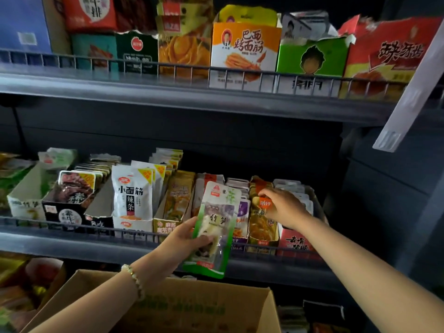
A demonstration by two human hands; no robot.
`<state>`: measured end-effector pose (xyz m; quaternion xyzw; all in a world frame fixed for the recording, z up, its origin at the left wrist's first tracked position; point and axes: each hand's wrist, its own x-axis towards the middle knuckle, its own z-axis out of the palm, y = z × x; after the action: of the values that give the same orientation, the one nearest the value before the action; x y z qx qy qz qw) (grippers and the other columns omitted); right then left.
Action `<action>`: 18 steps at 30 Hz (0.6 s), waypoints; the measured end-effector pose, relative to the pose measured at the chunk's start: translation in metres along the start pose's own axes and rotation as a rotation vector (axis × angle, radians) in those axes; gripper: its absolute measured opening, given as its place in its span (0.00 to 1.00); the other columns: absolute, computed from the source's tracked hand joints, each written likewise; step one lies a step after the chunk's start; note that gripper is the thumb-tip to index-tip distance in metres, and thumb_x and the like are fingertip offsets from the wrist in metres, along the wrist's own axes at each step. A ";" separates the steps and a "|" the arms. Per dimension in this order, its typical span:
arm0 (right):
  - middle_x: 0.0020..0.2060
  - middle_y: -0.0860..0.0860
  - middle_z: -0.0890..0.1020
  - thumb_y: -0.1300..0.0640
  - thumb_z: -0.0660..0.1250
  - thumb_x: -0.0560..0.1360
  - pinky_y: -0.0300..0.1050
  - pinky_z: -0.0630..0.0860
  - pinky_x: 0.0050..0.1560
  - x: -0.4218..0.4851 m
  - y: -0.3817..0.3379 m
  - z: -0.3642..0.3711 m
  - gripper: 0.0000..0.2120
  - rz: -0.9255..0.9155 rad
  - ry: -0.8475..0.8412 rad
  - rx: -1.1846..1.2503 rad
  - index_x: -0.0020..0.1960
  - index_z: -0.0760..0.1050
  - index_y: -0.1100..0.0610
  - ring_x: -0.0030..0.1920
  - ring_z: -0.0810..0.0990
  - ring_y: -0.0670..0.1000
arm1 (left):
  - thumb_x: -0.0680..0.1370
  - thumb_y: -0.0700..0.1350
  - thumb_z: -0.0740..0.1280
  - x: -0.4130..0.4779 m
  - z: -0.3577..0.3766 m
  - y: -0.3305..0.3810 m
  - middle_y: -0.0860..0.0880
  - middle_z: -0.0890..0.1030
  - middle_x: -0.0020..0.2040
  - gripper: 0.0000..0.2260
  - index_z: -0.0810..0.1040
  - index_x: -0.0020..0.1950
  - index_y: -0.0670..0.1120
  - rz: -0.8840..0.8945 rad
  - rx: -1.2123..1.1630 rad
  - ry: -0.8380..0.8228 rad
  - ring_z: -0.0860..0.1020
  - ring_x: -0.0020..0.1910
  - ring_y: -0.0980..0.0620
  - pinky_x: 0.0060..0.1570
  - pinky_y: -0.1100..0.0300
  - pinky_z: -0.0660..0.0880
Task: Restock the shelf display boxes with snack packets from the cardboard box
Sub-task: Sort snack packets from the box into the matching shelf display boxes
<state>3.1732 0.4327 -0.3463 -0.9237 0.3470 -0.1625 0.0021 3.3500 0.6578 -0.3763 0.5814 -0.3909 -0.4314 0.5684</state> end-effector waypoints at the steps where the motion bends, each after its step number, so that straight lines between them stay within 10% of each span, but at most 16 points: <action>1: 0.66 0.47 0.72 0.56 0.72 0.73 0.48 0.70 0.63 -0.001 0.000 0.001 0.25 -0.008 0.042 -0.003 0.67 0.67 0.48 0.65 0.71 0.53 | 0.76 0.39 0.68 -0.001 -0.001 0.000 0.48 0.85 0.50 0.15 0.75 0.61 0.49 0.012 0.016 0.003 0.84 0.48 0.46 0.44 0.52 0.80; 7: 0.55 0.48 0.78 0.53 0.64 0.79 0.37 0.73 0.53 -0.008 -0.056 -0.010 0.10 0.073 0.331 0.499 0.59 0.74 0.53 0.57 0.77 0.49 | 0.73 0.45 0.70 -0.013 -0.018 0.010 0.45 0.85 0.51 0.15 0.76 0.59 0.46 0.096 0.014 0.086 0.83 0.50 0.43 0.55 0.42 0.78; 11: 0.53 0.53 0.83 0.52 0.64 0.78 0.41 0.79 0.51 -0.012 -0.133 -0.040 0.10 0.075 0.000 1.224 0.57 0.75 0.55 0.51 0.83 0.51 | 0.72 0.44 0.70 -0.026 -0.043 0.025 0.47 0.85 0.48 0.13 0.78 0.56 0.45 0.175 0.049 0.121 0.84 0.46 0.47 0.46 0.52 0.82; 18: 0.49 0.51 0.85 0.63 0.76 0.68 0.48 0.79 0.56 0.019 -0.237 -0.032 0.14 0.009 -0.180 1.168 0.53 0.80 0.58 0.52 0.83 0.51 | 0.70 0.42 0.73 -0.059 -0.135 0.038 0.45 0.86 0.47 0.14 0.78 0.53 0.41 0.277 0.077 0.233 0.85 0.45 0.47 0.40 0.58 0.82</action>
<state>3.3283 0.6038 -0.2828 -0.7783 0.2027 -0.2475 0.5403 3.4600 0.7557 -0.3372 0.5895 -0.4151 -0.2634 0.6410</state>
